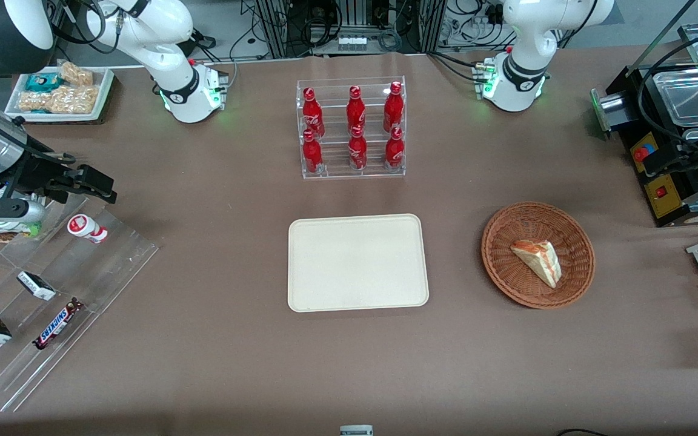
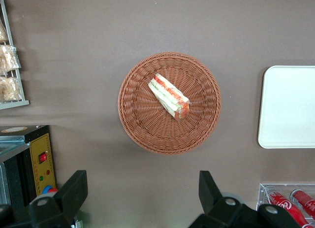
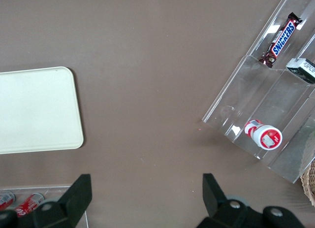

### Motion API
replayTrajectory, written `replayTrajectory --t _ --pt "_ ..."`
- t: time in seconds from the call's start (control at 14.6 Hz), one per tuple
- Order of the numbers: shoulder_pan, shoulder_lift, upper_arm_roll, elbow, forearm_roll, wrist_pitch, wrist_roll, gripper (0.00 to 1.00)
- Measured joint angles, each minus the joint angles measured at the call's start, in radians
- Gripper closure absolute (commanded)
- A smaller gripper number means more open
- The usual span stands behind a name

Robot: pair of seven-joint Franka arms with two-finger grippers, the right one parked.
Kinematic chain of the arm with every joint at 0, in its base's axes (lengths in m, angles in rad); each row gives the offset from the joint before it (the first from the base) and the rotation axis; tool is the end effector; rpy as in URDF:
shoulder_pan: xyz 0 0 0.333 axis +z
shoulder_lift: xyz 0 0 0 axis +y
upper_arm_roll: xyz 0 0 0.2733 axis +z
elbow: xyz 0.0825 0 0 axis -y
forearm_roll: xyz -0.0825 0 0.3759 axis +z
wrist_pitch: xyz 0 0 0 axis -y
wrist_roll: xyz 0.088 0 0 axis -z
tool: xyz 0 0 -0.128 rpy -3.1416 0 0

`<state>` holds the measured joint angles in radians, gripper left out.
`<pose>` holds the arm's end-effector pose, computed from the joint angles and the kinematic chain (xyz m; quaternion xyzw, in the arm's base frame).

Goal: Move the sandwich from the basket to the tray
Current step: 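Reach the left gripper down to the sandwich in the basket and grasp it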

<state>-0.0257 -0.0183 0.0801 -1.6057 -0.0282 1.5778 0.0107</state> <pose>0.5409 0.0262 0.5552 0.9996 0.0220 -0.0043 0.0150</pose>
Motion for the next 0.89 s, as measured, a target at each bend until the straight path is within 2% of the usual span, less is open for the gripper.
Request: replayTrajectory --t 0.27,0.48,0.62,0.75,0.89 --pt "0.0 0.021 0.0 -0.028 0.01 0.008 -0.006 0.0" --pt "-0.004 0.105 -0.007 -0.137 0.033 0.16 -0.074 0.0" --pt "-0.006 0.158 -0.034 -0.231 0.036 0.333 -0.216 0.0" --pt "-0.009 0.187 -0.073 -0.314 0.038 0.481 -0.441 0.0" --pt "-0.012 0.21 -0.112 -0.363 0.048 0.566 -0.641 0.0"
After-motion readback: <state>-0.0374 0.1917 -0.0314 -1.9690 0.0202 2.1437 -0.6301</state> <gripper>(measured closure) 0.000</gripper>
